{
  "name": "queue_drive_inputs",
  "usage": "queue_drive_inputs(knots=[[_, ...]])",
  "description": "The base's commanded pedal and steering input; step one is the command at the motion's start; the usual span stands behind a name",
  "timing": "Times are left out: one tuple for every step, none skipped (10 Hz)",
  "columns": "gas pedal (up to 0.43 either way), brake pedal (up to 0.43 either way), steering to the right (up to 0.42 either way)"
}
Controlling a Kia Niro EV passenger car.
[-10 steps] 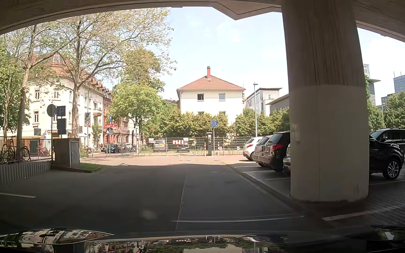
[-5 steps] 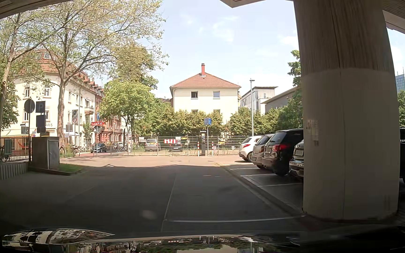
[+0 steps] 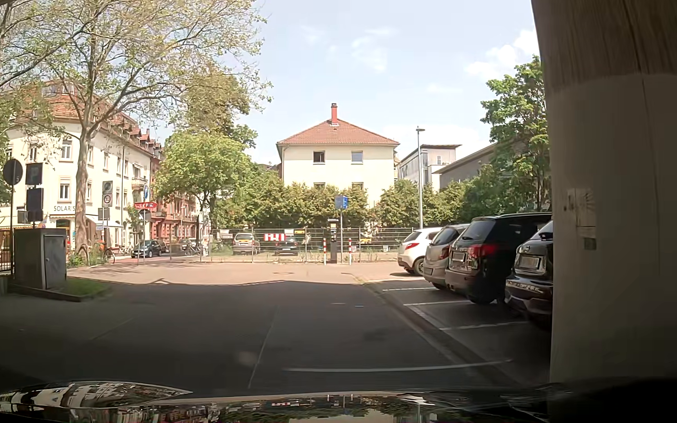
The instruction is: Follow the waypoints while adhering to traffic rules and regulations
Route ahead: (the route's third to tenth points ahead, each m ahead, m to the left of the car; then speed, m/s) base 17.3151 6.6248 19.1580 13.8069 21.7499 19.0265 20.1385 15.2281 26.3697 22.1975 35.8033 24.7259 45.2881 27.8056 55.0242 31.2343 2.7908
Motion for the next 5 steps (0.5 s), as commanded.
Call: queue_drive_inputs(knots=[[0.000,0.134,0.002],[0.000,0.146,-0.005],[0.000,0.152,-0.013],[0.000,0.159,-0.019],[0.000,0.152,-0.025]])
